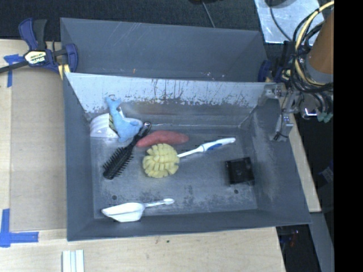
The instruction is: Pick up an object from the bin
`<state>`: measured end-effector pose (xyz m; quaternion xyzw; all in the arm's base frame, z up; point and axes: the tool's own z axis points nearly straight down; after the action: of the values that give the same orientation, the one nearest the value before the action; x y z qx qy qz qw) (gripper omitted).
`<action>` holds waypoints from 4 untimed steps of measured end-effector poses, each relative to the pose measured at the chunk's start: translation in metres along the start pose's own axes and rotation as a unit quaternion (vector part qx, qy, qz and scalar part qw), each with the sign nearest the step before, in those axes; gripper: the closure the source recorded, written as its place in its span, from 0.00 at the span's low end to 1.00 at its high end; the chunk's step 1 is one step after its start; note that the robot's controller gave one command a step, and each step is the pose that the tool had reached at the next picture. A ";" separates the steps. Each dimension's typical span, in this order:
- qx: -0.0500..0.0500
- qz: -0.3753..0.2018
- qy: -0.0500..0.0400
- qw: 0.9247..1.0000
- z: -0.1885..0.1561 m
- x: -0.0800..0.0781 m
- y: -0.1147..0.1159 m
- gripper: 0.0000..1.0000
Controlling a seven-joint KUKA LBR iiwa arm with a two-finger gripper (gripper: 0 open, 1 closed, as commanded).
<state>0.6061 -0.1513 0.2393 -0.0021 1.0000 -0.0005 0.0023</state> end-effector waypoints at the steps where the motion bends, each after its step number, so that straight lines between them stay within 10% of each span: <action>1: 0.000 0.000 0.000 1.000 0.000 0.000 0.000 0.00; 2: 0.000 -0.021 0.000 1.000 0.064 -0.007 0.002 0.00; 3: 0.002 -0.009 -0.002 1.000 0.060 -0.006 0.015 0.00; 4: 0.002 -0.128 -0.002 0.992 0.032 0.026 0.043 0.00</action>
Offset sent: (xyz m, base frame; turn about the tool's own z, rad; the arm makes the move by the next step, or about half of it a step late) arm 0.0070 0.0018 -0.0621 -0.0428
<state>0.5796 -0.1084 0.2067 -0.1300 0.9915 -0.0026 0.0041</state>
